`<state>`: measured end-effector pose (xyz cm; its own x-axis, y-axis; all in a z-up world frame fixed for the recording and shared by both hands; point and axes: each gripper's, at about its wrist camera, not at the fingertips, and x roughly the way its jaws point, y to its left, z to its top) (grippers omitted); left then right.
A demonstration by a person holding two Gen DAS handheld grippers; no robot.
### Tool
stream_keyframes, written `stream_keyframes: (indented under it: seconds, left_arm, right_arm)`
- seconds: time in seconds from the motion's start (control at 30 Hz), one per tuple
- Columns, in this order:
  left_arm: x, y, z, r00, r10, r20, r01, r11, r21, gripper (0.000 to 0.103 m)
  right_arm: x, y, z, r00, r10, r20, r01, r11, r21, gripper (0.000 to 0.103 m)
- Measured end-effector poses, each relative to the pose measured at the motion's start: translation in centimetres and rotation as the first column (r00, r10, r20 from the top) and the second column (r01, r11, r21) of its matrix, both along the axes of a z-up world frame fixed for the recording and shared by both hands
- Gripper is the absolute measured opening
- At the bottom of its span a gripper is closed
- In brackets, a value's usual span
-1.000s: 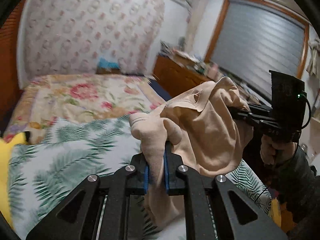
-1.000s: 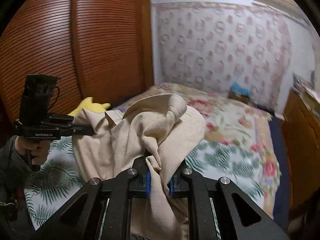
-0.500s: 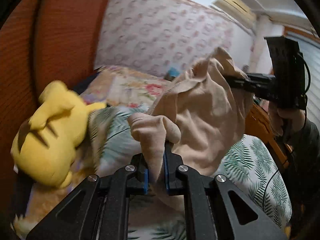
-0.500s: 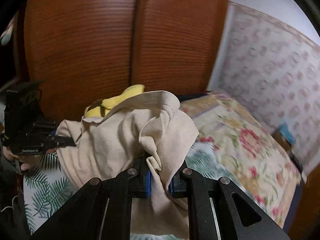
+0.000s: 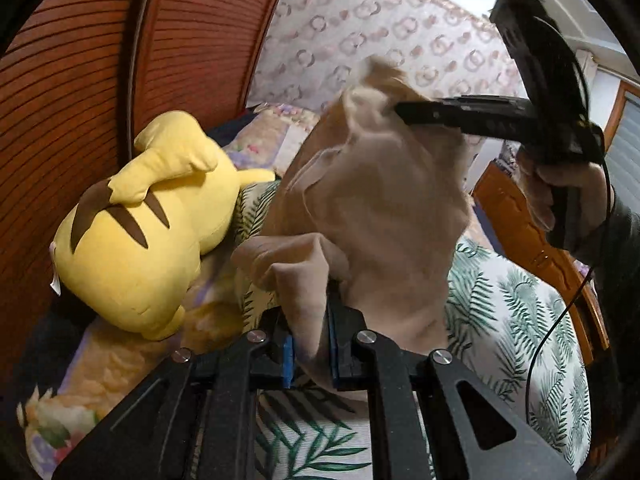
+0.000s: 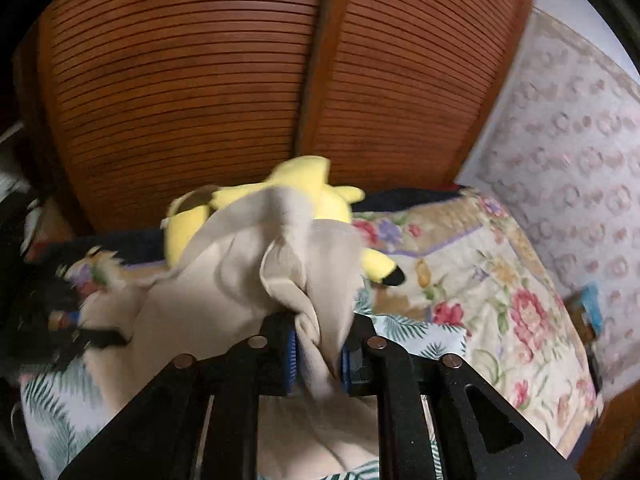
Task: Fold small clothes
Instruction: 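Carry the folded shirt with both tools toward the yellow plush toy, then lower the shirt beside the yellow plush toy and open both tools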
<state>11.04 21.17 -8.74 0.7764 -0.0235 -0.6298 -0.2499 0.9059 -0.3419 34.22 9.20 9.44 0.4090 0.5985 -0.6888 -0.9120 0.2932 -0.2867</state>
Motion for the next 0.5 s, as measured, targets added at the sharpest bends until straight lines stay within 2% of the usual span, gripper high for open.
stream_keyframes:
  seconds: [0.03, 0.07, 0.1, 0.13, 0.17, 0.23, 0.3, 0.37, 0.5]
  left_arm:
    - [0.0, 0.2, -0.1, 1.000, 0.002, -0.007, -0.002, 1.000, 0.002, 0.018]
    - [0.0, 0.3, 0.0, 1.000, 0.003, -0.008, -0.003, 1.000, 0.002, 0.026]
    - [-0.2, 0.4, 0.1, 1.000, 0.005, -0.001, -0.005, 1.000, 0.006, 0.031]
    - [-0.3, 0.5, 0.2, 1.000, 0.007, 0.002, -0.007, 1.000, 0.013, 0.040]
    - [-0.4, 0.6, 0.4, 1.000, 0.013, 0.008, -0.013, 1.000, 0.024, 0.045]
    - [-0.8, 0.8, 1.0, 0.999, 0.030, 0.028, -0.031, 0.998, 0.053, 0.048]
    - [-1.1, 0.9, 1.5, 0.998, 0.043, 0.037, -0.046, 0.995, 0.084, 0.059]
    - [-1.2, 1.1, 1.9, 0.998, 0.048, 0.048, -0.053, 0.993, 0.104, 0.075]
    - [-1.5, 0.8, 2.8, 0.998, 0.033, 0.059, -0.042, 0.988, 0.148, 0.081]
  right_arm:
    - [0.7, -0.1, -0.2, 0.999, -0.033, -0.007, 0.033, 0.999, 0.014, 0.034]
    - [1.5, 0.0, -0.3, 0.998, -0.065, -0.016, 0.065, 0.998, 0.027, 0.041]
    - [2.0, 0.1, -0.5, 0.996, -0.084, -0.025, 0.085, 0.996, 0.038, 0.053]
    - [2.2, 0.0, -0.9, 0.995, -0.093, -0.030, 0.094, 0.994, 0.048, 0.055]
    - [1.6, -0.4, -1.2, 0.994, -0.106, -0.030, 0.108, 0.993, 0.058, 0.055]
    - [1.5, -1.1, -2.0, 0.988, -0.149, -0.041, 0.151, 0.986, 0.070, 0.055]
    - [0.5, -1.8, -2.9, 0.982, -0.174, -0.070, 0.179, 0.981, 0.076, 0.055]
    - [-0.3, -2.9, -3.3, 0.976, -0.204, -0.078, 0.211, 0.973, 0.095, 0.055]
    - [-1.9, -5.3, -3.4, 0.962, -0.249, -0.107, 0.264, 0.952, 0.156, 0.055]
